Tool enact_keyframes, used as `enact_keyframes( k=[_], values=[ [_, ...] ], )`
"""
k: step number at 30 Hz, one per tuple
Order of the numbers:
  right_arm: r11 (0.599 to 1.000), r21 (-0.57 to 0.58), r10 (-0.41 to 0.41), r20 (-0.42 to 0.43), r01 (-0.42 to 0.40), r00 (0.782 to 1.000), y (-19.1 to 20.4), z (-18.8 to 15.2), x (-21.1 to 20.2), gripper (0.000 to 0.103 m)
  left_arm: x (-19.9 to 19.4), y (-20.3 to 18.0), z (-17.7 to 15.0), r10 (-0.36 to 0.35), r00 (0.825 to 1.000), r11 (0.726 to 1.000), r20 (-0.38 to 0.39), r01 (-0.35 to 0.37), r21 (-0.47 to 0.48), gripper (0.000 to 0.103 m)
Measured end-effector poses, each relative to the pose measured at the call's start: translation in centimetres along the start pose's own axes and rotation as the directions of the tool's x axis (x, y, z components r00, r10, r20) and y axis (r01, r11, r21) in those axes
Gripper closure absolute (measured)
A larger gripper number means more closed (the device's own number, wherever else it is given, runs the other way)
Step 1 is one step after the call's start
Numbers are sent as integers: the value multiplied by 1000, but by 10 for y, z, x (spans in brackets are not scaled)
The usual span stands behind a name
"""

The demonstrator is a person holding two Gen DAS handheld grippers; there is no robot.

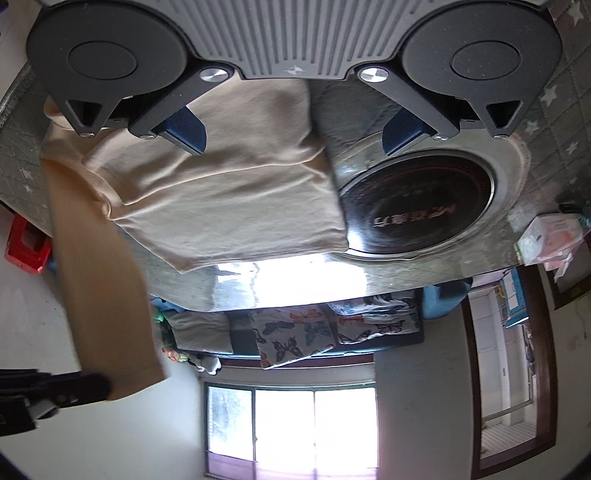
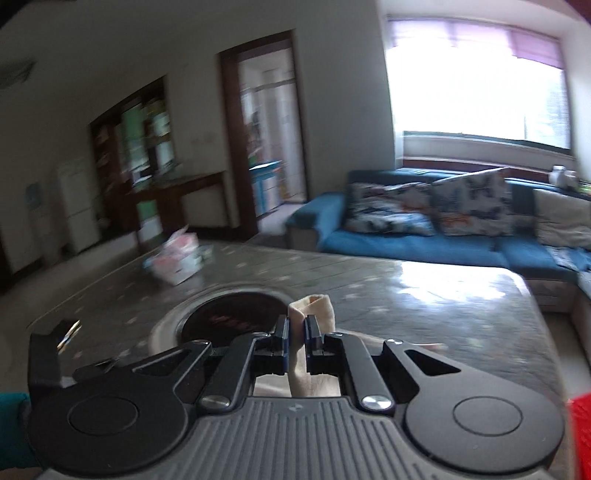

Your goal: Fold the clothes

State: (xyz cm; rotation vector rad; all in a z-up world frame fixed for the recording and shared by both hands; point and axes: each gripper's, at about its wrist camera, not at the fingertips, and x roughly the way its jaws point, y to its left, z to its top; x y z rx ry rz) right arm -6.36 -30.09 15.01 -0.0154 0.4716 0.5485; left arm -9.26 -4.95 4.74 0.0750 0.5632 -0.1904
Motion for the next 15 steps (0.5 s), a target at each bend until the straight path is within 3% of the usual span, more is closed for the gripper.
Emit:
enact_keyframes(
  k=[9, 15],
  values=[
    [988, -83, 123, -107, -132, 987, 64, -10, 48, 98, -12, 27, -10, 33, 999, 998, 14, -32, -47, 0],
    [995, -95, 18, -146, -32, 989, 46, -28, 39, 93, -17, 24, -10, 29, 998, 999, 47, -27, -41, 2]
  ],
)
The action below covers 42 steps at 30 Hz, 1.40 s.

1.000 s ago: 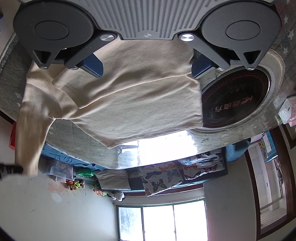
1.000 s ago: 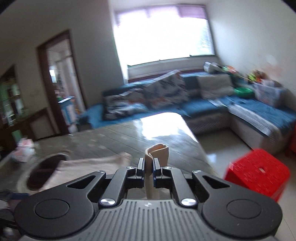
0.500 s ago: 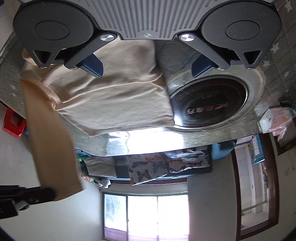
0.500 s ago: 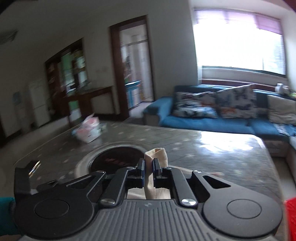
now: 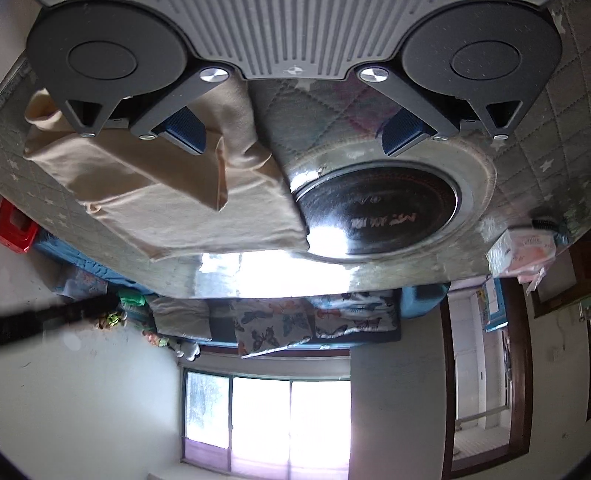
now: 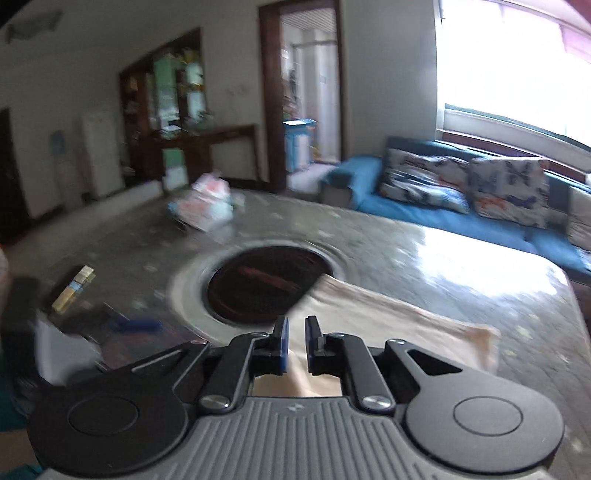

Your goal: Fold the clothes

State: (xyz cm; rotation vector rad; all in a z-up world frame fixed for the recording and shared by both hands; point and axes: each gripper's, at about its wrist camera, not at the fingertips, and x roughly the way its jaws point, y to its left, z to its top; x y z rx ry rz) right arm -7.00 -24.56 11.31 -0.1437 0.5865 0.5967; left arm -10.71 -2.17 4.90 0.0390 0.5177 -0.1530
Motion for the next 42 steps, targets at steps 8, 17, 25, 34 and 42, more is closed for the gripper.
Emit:
enact_keyframes(
  k=[8, 17, 25, 34, 42],
  values=[
    [988, 80, -119, -148, 132, 982, -44, -61, -2, 82, 15, -36, 6, -111, 994, 987, 3, 109, 115, 37],
    [988, 76, -119, -197, 137, 973, -61, -106, -10, 69, 45, -54, 4, -116, 990, 980, -80, 127, 150, 58],
    [990, 76, -105, -180, 121, 978, -60, -112, -6, 67, 45, -55, 4, -118, 988, 981, -104, 132, 140, 98],
    [995, 51, -78, -213, 91, 974, -58, -123, -2, 66, 4, -41, 9, -156, 981, 978, -115, 169, 119, 100],
    [995, 58, -74, -147, 84, 986, -69, -100, -7, 66, 9, -35, 14, -112, 983, 984, -145, 130, 119, 96]
  ],
)
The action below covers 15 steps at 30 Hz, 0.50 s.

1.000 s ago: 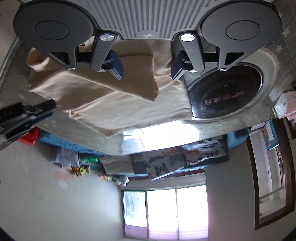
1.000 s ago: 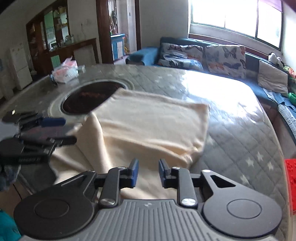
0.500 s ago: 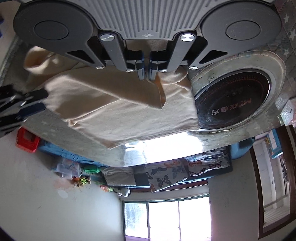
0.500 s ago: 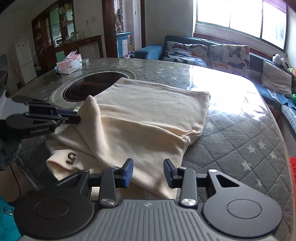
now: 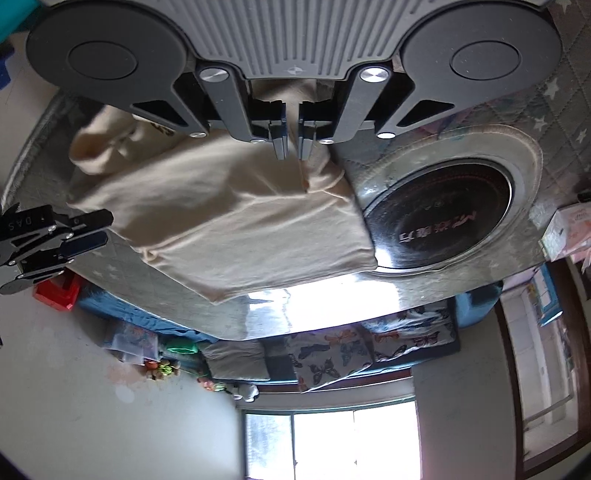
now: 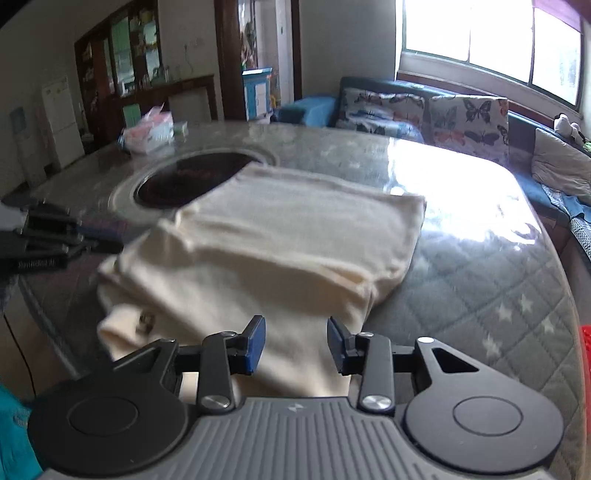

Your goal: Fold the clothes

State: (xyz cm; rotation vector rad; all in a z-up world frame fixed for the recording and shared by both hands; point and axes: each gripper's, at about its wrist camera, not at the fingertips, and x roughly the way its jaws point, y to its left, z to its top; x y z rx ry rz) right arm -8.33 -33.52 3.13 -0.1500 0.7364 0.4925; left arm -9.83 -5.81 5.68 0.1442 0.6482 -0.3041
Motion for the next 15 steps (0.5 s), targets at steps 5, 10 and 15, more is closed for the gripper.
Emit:
enact_keyframes(
  k=[5, 10, 15],
  values=[
    [1000, 0, -6, 14, 6, 1000, -8, 16, 19, 67, 5, -7, 17, -34, 998, 999, 45, 34, 0, 96],
    [1000, 23, -10, -3, 10, 1000, -13, 18, 42, 70, 40, -11, 22, -46, 999, 999, 26, 46, -10, 96],
    [999, 44, -26, -22, 27, 999, -21, 12, 49, 74, 58, -6, 11, -28, 999, 999, -25, 29, 14, 96]
  ],
)
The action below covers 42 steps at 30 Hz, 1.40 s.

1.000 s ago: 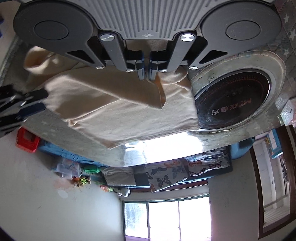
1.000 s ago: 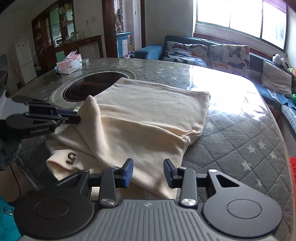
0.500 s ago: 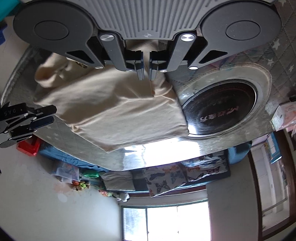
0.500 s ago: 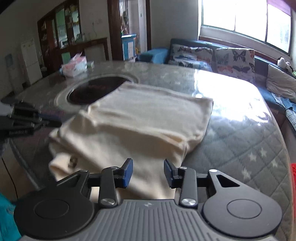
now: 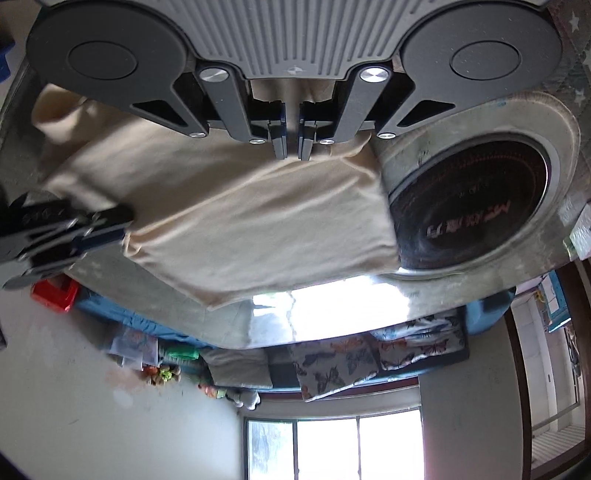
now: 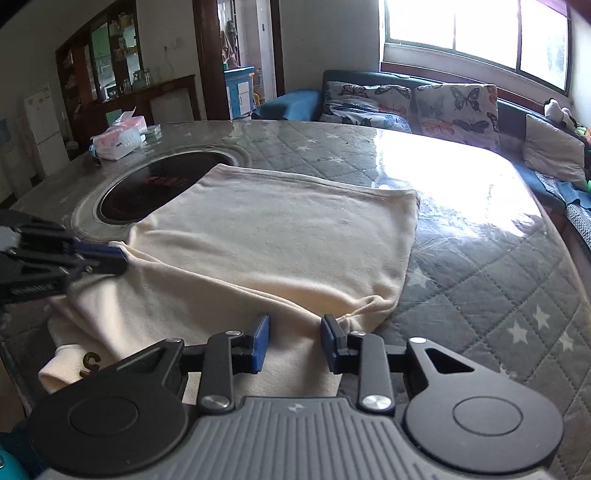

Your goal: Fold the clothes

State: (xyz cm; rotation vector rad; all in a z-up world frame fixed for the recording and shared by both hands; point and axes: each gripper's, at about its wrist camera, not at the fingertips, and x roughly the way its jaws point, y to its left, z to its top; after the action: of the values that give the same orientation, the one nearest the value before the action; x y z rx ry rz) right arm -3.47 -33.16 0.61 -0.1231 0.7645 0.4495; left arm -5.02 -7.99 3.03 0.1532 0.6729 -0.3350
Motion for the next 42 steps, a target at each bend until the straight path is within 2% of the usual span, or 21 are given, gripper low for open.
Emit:
enact_keyframes(
  k=[2, 9, 14, 19, 22, 23, 24, 28, 30, 34, 40, 41, 42],
  values=[
    [1000, -22, -7, 6, 7, 1000, 4, 0, -7, 74, -9, -2, -1, -9, 1000, 1000, 11, 9, 20, 96],
    [996, -70, 53, 4, -53, 999, 25, -12, -28, 73, -27, -17, -11, -53, 998, 994, 26, 50, 97, 91],
    [994, -104, 39, -17, -40, 999, 34, -26, -28, 73, -25, -23, -22, -37, 999, 988, 0, 37, 151, 90],
    [994, -100, 46, -13, -47, 999, 35, -30, -33, 72, -33, -23, -27, -28, 1000, 984, 10, 26, 175, 89],
    [993, -105, 43, -16, -44, 999, 36, -32, -33, 72, -45, -22, -30, -40, 999, 978, 21, 34, 204, 77],
    [993, -109, 46, -11, -47, 999, 37, -31, -36, 71, -51, -22, -32, -46, 999, 973, 25, 39, 225, 70],
    [992, -114, 49, -6, -49, 999, 37, -29, -38, 69, -56, -23, -35, -52, 998, 968, 29, 43, 247, 67],
    [989, -140, 49, -2, -49, 999, 39, -28, -46, 67, -71, -32, -48, -90, 995, 932, 37, 71, 354, 59],
    [987, -157, 42, -5, -43, 999, 39, -29, -50, 62, -73, -39, -55, -110, 993, 906, 47, 81, 417, 56],
    [982, -189, 25, -15, -27, 1000, 39, -32, -58, 59, -66, -56, -63, -140, 988, 870, 63, 93, 484, 55],
    [963, -268, 2, -30, -10, 1000, 44, -42, -72, 55, -53, -64, -62, -155, 983, 858, 95, 87, 506, 55],
    [957, -291, 1, -31, -10, 1000, 46, -44, -74, 50, -52, -64, -61, -159, 982, 857, 101, 86, 507, 58],
    [950, -313, 0, -32, -10, 1000, 48, -47, -76, 48, -52, -64, -61, -163, 981, 857, 107, 87, 508, 67]
  ],
)
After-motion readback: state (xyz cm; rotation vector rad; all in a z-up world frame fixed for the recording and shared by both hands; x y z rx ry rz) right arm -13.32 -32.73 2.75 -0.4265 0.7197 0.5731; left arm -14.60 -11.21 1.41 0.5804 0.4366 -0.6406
